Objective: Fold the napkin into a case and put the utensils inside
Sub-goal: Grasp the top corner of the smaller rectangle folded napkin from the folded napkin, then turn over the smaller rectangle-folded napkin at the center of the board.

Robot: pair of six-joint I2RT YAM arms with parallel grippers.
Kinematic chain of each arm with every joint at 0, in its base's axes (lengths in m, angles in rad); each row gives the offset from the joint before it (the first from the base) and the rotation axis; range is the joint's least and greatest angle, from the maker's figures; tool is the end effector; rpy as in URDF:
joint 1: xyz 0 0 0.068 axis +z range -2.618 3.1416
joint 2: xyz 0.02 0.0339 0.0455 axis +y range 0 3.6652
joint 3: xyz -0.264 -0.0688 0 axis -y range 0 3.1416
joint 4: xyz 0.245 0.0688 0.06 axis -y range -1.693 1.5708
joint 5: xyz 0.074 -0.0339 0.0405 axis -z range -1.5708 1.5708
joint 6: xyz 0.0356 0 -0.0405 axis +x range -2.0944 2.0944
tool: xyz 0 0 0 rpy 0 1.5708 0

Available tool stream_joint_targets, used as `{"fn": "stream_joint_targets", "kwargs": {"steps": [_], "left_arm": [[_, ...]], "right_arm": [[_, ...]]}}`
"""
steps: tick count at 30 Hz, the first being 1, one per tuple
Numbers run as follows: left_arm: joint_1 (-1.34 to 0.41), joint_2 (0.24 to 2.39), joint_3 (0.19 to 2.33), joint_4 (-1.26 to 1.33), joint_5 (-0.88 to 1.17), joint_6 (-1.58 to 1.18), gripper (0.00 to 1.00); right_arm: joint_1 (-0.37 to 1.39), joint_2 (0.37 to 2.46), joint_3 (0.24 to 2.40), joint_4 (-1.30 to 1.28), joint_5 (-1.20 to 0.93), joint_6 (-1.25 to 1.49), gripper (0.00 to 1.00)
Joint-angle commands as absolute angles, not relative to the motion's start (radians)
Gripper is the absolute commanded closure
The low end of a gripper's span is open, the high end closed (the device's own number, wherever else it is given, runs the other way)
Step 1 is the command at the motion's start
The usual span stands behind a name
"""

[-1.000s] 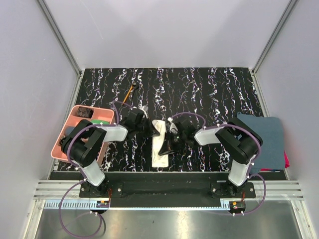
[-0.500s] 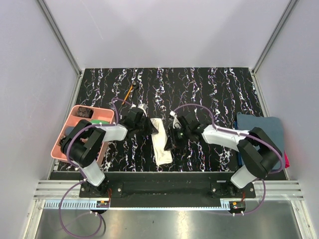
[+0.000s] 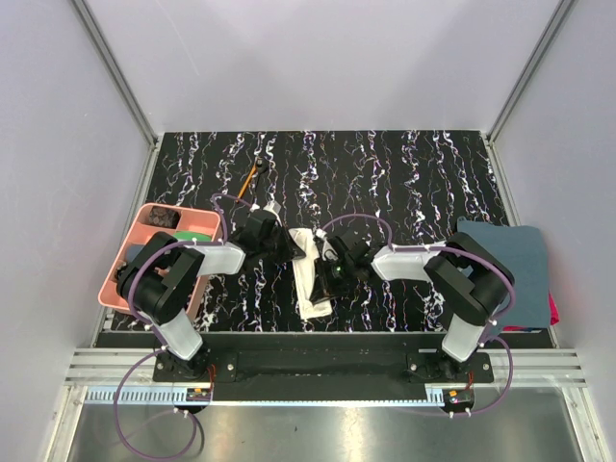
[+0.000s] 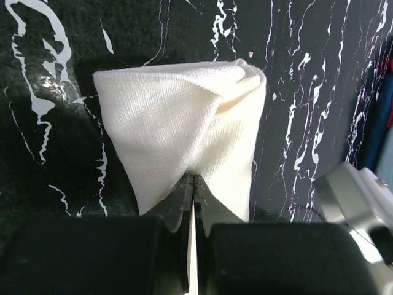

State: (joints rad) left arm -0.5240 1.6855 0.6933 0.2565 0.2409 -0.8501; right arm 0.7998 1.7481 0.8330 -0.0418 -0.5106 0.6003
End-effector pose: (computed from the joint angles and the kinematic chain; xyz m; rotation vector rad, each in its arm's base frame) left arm 0.2684 -0.1649 0.1306 -0.2713 2.4703 -0.9305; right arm 0.2133 0.2445 0.1299 -0.5053 2.7411 1.1217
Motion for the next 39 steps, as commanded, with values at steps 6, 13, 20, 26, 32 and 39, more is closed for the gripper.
{"fn": "stream_joint_targets", "kwargs": {"steps": [6,13,20,26,32,39], "left_arm": [[-0.525,1.618,0.683,0.206,0.153,-0.836,0.97],[-0.525,1.617,0.677,0.206,0.155,-0.836,0.97],[-0.526,1.651,0.672,0.236,0.143,-0.847,0.97],[-0.526,1.6,0.706,0.187,0.158,-0.842,0.96],[-0.509,1.424,0.782,0.039,0.181,-0.827,0.71],[-0.433,1.246,0.795,-0.092,0.166,-0.821,0.65]], "right_arm": [[0.798,1.625,0.883,-0.198,-0.391,0.541,0.79],[0.801,1.654,0.905,-0.184,-0.426,0.561,0.79],[0.83,1.744,0.815,-0.009,-0.5,0.641,0.8],[0.83,1.724,0.845,-0.131,-0.407,0.569,0.78],[0.83,1.634,0.982,-0.346,-0.301,0.512,0.64],[0.83,1.651,1.14,-0.479,-0.216,0.466,0.42]]}}
